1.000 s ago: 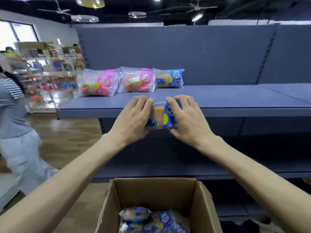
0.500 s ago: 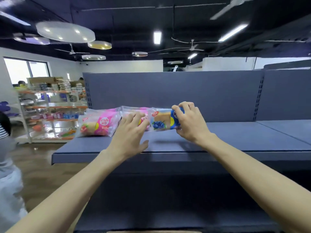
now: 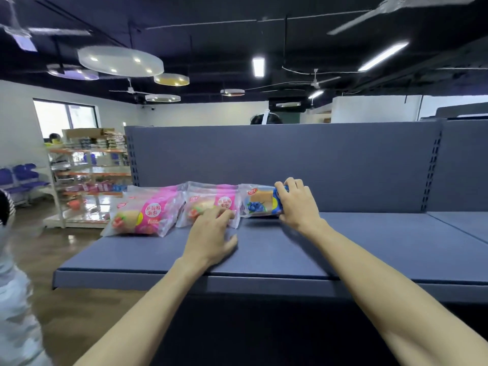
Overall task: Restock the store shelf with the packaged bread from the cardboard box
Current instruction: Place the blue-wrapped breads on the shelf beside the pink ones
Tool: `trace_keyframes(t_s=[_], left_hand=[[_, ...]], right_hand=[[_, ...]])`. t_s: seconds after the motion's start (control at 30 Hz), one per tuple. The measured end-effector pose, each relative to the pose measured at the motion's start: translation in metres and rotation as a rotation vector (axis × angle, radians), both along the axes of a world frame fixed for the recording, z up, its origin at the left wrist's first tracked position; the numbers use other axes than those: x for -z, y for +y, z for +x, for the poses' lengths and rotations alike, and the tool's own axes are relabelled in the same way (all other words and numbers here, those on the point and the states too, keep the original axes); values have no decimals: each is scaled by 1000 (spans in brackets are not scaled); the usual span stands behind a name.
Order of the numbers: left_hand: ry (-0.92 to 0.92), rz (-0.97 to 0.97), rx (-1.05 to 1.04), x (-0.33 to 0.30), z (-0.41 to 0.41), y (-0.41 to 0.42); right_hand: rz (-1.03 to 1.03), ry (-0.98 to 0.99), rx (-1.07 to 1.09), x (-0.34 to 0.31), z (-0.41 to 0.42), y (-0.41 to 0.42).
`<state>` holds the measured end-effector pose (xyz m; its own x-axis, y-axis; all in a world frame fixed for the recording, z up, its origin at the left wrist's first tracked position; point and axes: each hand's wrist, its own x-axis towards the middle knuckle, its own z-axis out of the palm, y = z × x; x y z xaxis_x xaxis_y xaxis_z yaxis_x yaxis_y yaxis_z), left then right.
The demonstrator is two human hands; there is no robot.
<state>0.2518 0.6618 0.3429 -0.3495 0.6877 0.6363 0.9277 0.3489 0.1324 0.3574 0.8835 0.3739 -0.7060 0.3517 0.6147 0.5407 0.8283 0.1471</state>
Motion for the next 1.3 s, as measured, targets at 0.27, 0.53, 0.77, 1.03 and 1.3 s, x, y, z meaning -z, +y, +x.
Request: trace_keyframes(t_s=[0.27,0.53,0.77,1.03,1.3], left_hand=[[-13,9,-29,5,-7,4],[-12,30,8,11,-12,6],[18,60,16,11,-14,7],[35,81,31,12,-14,7],[31,54,6,10,-13,7]], right_hand=[[-36,26,-12,10,-12,20],[-51,-40,-26,12,-12,17],[-338,-30,-127,1,-14,13],[-430,-1,-229,1,-7,11],[-285,53,-152,8,-16,-2]])
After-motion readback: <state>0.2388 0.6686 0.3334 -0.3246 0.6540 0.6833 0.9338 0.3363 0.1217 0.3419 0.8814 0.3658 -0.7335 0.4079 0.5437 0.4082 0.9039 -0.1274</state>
